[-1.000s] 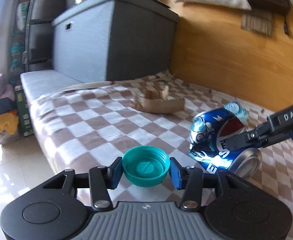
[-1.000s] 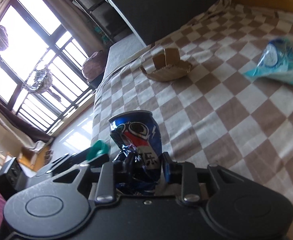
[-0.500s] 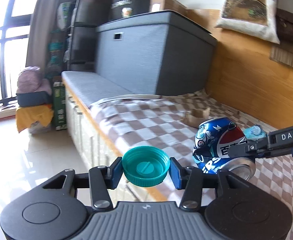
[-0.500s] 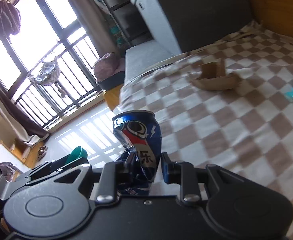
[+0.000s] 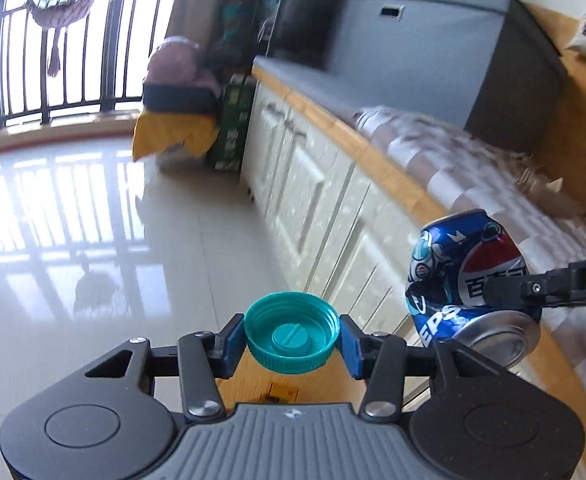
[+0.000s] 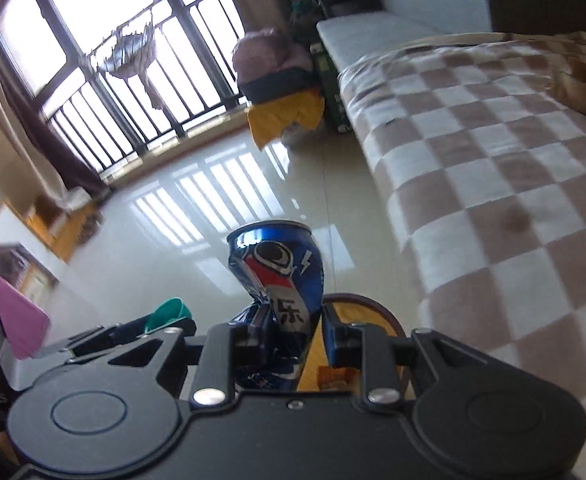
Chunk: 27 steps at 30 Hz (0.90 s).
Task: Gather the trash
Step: 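Carry the teal cap and Pepsi can with both tools over the wastebasket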
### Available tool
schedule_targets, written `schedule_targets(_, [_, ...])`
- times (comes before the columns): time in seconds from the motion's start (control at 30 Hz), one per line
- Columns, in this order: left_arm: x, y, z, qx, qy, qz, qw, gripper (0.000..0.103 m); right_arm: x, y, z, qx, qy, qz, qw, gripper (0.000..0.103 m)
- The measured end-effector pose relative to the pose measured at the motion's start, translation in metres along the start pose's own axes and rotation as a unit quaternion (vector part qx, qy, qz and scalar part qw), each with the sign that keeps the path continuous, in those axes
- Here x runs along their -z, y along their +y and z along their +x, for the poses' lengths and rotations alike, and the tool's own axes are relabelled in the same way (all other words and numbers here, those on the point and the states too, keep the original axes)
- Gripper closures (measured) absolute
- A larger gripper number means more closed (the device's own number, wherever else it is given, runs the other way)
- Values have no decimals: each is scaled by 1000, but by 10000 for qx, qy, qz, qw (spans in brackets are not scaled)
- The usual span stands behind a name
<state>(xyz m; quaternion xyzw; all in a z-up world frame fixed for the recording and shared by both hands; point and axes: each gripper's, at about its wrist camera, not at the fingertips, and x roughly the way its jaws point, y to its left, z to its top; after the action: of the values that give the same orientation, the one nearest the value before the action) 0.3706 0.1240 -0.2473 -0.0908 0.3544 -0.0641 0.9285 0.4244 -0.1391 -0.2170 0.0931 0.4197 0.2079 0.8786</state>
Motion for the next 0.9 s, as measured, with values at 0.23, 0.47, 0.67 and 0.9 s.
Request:
schedule_targets(0.23, [19, 19, 43, -18, 496, -97, 9987, 53, 6, 24, 65, 497, 468, -435, 9967, 76])
schedule_targets(0.47, [35, 39, 75, -73, 866, -249, 9959, 53, 20, 23, 115, 666, 873, -370, 9933, 76])
schedule_targets(0.67, [43, 47, 97, 6, 1136, -397, 9927, 53, 36, 17, 147, 728, 1150, -289, 9903, 76])
schedule_targets(0.9, [53, 53, 119, 80, 1526, -610, 9864, 53, 56, -1, 172, 879, 1463, -201, 9851, 76])
